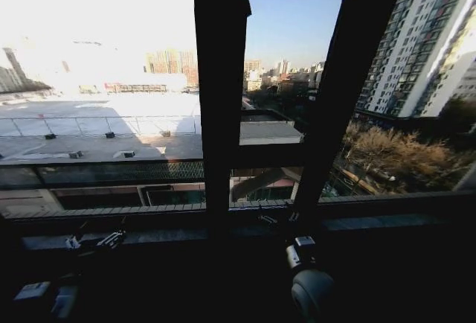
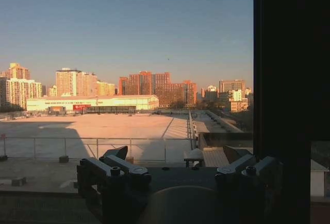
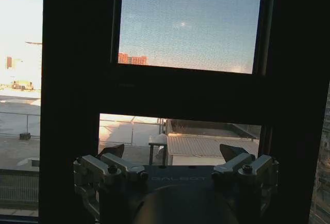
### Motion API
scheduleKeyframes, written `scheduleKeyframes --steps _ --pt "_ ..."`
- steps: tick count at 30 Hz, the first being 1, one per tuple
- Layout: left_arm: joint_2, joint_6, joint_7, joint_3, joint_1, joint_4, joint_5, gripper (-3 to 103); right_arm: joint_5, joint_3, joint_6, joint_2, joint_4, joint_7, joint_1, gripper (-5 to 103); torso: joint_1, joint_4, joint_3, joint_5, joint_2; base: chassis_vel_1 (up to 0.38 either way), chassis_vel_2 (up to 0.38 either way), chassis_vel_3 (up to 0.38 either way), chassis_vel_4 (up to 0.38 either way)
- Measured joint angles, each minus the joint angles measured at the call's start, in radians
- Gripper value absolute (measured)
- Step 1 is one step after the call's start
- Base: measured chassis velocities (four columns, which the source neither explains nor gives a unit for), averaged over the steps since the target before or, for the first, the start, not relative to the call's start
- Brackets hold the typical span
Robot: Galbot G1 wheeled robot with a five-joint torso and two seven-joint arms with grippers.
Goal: Open the curtains by pulling them apart, changing their state from closed to fully open.
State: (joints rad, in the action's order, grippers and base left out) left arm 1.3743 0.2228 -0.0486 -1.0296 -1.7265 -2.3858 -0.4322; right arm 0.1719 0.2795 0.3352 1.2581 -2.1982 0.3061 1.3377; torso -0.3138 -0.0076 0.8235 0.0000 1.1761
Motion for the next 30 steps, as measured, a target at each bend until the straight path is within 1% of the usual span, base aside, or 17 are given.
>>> scheduleKeyframes --steps 2,9,14,16,17,27,30 --pt "-0.001 0.0 0.0 0.001 0.0 0.0 -0.001 100 -0.001 0.003 0.0 0.002 -0.003 0.0 0.002 100 0.0 -0.0001 0.0 0.0005 0.0 -0.284 -0.409 0.297 0.408" --pt "0.0 0.0 0.0 0.001 -0.003 0.0 -0.003 100 -0.003 0.004 0.0 0.004 -0.011 0.001 0.009 100 0.0 0.0001 0.0 0.0002 0.0 -0.282 -0.422 0.293 0.434" --pt "0.0 -0.001 0.0 -0.002 -0.009 -0.001 -0.005 100 -0.004 0.004 0.0 0.004 -0.016 0.003 0.011 100 0.0 0.0001 0.0 -0.0001 0.0 -0.231 -0.449 0.237 0.456" --pt "-0.001 -0.003 0.0 -0.004 -0.012 -0.003 -0.006 100 -0.006 0.002 0.0 0.005 -0.018 0.005 0.011 100 0.0 -0.0001 0.0 0.0003 0.0 -0.19 -0.41 0.194 0.438" --pt "-0.001 -0.005 0.0 -0.007 -0.015 -0.004 -0.007 100 -0.01 -0.001 -0.001 0.006 -0.02 0.005 0.011 100 0.0 0.0 0.0 0.0007 0.0 -0.143 -0.404 0.125 0.414" --pt "0.002 -0.02 0.0 -0.008 -0.02 -0.002 -0.008 100 -0.025 -0.005 -0.001 0.007 -0.025 0.007 0.015 100 0.0 0.0001 0.0 -0.0003 0.0 -0.097 -0.418 0.095 0.408" --pt "0.003 -0.024 0.0 -0.009 -0.022 -0.002 -0.008 100 -0.026 -0.003 -0.001 0.006 -0.027 0.007 0.019 100 0.0 -0.0001 0.0 0.0004 0.0 -0.054 -0.359 0.057 0.347"
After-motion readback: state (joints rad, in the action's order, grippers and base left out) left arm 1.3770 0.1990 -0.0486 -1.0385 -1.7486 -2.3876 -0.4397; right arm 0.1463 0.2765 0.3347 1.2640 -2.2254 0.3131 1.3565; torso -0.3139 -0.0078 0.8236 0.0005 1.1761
